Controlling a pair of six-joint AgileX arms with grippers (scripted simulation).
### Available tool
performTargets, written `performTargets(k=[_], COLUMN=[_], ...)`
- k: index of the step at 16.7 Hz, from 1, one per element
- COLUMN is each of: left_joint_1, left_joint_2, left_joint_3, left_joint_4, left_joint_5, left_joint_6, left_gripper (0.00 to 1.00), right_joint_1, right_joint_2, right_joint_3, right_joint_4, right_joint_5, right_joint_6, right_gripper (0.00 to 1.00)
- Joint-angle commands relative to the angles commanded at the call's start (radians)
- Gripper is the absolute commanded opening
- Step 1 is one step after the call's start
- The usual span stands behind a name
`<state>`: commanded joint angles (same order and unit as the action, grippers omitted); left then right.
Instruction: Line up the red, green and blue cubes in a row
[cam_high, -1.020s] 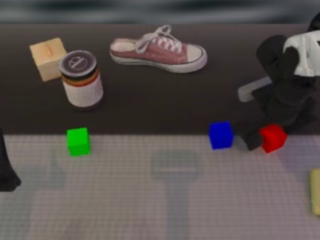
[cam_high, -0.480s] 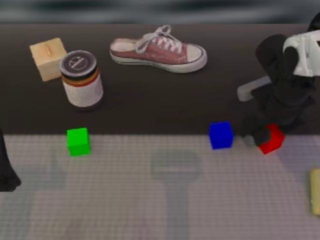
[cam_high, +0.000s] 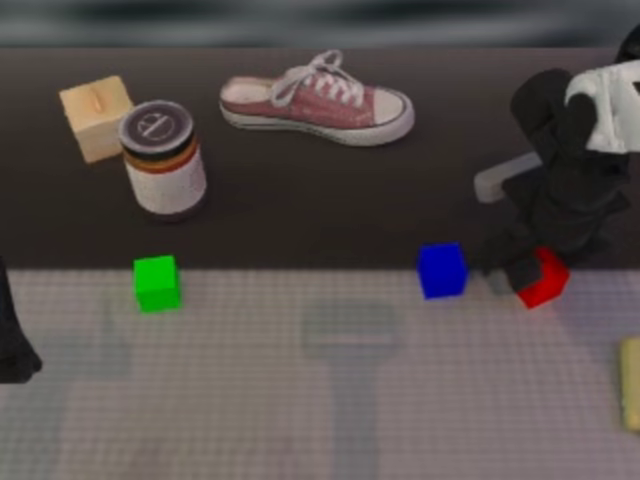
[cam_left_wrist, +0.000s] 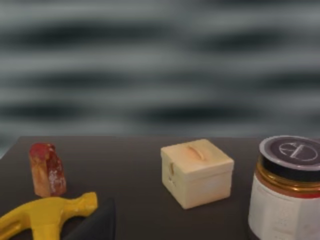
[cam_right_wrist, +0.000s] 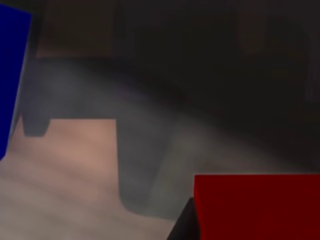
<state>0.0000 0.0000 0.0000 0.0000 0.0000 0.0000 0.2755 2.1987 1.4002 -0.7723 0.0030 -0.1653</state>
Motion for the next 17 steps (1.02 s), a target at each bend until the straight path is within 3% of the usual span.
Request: performTargets(k=[4, 9, 17], left_joint_1=[0.000, 0.000, 0.000], left_joint_2=[0.000, 0.000, 0.000], left_joint_3=[0.000, 0.000, 0.000], left_joint_4=[0.000, 0.000, 0.000], left_joint_5=[0.000, 0.000, 0.000], left_joint_6=[0.000, 0.000, 0.000], left_gripper=[1.00, 1.00, 1.00], right_joint_1=[0.001, 0.006, 0.029], right_joint_2=[-0.052, -0.126, -0.118], right_joint_3=[0.042, 0.139, 0.175], right_joint_4=[-0.056, -0.238, -0.266], right_joint_5=[-0.007, -0.007, -0.006], right_joint_6=[0.003, 0.002, 0.039], right_gripper=[0.00, 0.00, 0.00])
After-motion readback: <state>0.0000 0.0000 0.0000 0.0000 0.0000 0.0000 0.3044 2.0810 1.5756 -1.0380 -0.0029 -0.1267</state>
